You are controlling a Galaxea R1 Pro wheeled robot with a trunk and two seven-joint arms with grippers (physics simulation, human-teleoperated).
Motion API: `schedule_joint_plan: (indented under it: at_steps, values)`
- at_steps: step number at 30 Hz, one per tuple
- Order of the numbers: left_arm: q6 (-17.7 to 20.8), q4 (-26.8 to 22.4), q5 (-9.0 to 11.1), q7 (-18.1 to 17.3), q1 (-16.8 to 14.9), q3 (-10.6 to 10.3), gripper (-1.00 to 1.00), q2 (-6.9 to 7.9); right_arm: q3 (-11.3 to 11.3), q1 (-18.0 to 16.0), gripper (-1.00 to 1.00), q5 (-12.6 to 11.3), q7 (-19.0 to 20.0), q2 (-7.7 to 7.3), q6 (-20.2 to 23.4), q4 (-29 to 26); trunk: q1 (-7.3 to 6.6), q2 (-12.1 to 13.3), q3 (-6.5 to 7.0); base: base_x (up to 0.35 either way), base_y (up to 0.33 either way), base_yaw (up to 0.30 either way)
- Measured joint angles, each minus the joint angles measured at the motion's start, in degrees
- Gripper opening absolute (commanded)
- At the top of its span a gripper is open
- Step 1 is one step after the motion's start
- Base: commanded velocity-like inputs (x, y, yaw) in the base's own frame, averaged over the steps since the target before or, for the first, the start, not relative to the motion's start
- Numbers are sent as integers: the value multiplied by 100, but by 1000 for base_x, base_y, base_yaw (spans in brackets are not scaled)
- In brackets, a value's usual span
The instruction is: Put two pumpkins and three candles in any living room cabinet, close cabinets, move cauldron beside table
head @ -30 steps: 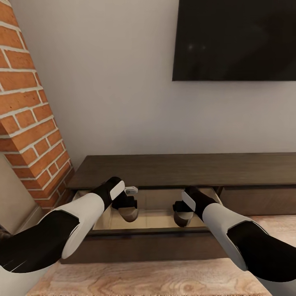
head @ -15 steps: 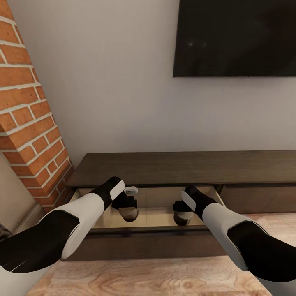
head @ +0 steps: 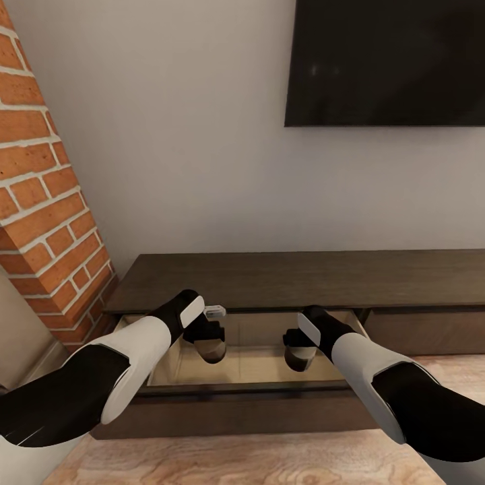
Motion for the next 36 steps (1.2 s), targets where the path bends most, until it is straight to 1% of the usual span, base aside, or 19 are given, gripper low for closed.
schedule_joint_plan:
  at_steps: [1, 5, 13, 20, 21, 23, 24, 25, 26, 27, 33, 36]
  values:
    - [0, 0, -2, 0, -2, -1, -100, -3, 0, 0, -100, 0, 0, 0, 0, 0, 0, 0, 0, 0, 0, 0]
    - [1, 5, -4, 3, 3, -4, -100, -5, 0, 1, -100, -3, -8, 0, 1, 1, 11, -5, -89, 0, 0, 0]
    - [-8, 172, -15, 7, 3, -6, -100, 2, -1, 1, -100, -3, -9, 0, 1, 1, 32, -15, -266, 0, 0, 0]
    - [-23, 176, -35, 8, 0, -2, -100, 4, 0, 0, -100, 7, -9, 3, 0, 0, 31, -16, -266, 0, 0, 0]
    - [-28, 176, -57, 8, 1, -5, -100, 3, -3, 0, -100, 2, -8, 18, 0, 0, 31, -16, -266, 0, 0, 0]
    - [-60, 176, -122, 13, 1, -10, -100, 8, -16, 3, -100, -23, -8, 96, -4, 4, 31, -16, -266, 0, 0, 0]
    - [-124, 177, -158, 15, 1, -11, -100, 9, -18, 2, -100, -25, -11, 140, -4, 14, 31, -16, -266, 0, 0, 0]
    - [-337, 183, -201, 15, 0, -6, -100, 14, -13, 1, -100, -16, -13, 204, -2, 26, 31, -16, -266, 0, 0, 0]
    - [-434, 192, -235, 16, 1, -25, -100, 16, -24, 1, -100, -37, -14, 222, -6, 29, 31, -16, -266, 0, 0, 0]
    - [-507, 196, -227, 15, 1, -13, -100, 18, 3, 2, -100, 11, -17, 232, 1, 32, 31, -16, -266, 0, 0, 0]
    - [-679, 203, -229, 15, 2, -11, -100, 20, 0, 0, -100, 8, -10, 252, -7, 35, 31, -16, -266, 0, 0, 0]
    - [-879, 248, -231, 15, 2, -14, -100, 19, 0, 1, -100, 9, -9, 254, -15, 35, 31, -16, -266, 0, 0, 0]
